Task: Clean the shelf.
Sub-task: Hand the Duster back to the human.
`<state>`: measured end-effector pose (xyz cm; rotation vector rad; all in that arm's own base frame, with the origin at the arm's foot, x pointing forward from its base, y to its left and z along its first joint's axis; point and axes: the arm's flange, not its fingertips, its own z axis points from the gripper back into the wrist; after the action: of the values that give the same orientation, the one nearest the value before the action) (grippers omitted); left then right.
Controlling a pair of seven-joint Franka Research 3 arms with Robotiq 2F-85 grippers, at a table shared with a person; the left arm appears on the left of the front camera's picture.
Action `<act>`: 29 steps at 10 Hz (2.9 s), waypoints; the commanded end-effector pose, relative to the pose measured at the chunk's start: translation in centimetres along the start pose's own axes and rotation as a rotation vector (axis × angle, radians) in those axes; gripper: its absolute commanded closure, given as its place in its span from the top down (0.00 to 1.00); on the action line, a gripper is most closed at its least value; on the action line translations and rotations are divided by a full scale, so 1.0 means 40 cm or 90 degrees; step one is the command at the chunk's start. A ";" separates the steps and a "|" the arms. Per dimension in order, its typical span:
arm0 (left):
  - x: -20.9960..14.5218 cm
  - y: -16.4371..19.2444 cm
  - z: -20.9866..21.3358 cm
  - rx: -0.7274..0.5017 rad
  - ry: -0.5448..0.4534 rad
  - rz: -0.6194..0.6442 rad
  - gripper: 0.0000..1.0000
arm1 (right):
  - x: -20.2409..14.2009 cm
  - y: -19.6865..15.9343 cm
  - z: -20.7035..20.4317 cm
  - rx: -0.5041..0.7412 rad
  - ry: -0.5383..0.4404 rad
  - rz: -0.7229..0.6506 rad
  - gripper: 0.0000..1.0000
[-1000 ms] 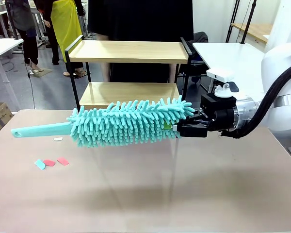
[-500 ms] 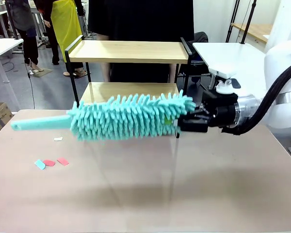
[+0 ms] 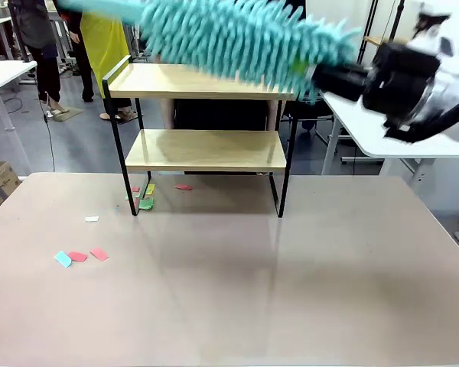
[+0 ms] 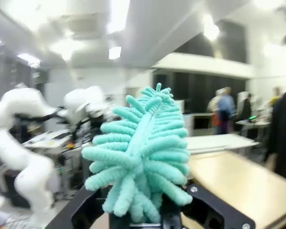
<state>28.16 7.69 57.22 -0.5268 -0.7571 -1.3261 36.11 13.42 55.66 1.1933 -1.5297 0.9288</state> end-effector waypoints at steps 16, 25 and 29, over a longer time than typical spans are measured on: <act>0.003 0.004 0.004 -0.004 -0.017 -0.015 1.00 | -0.151 -0.112 0.398 -0.666 0.124 0.096 0.15; 0.003 0.004 0.004 -0.004 -0.017 -0.015 1.00 | -0.104 -0.145 0.443 -0.647 0.130 0.069 0.15; 0.003 0.004 0.004 -0.004 -0.017 -0.015 1.00 | -0.104 -0.145 0.443 -0.647 0.130 0.069 0.15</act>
<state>28.18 7.78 57.14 -0.5294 -0.7613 -1.3297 38.08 -3.62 46.90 0.2774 -1.5711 0.2174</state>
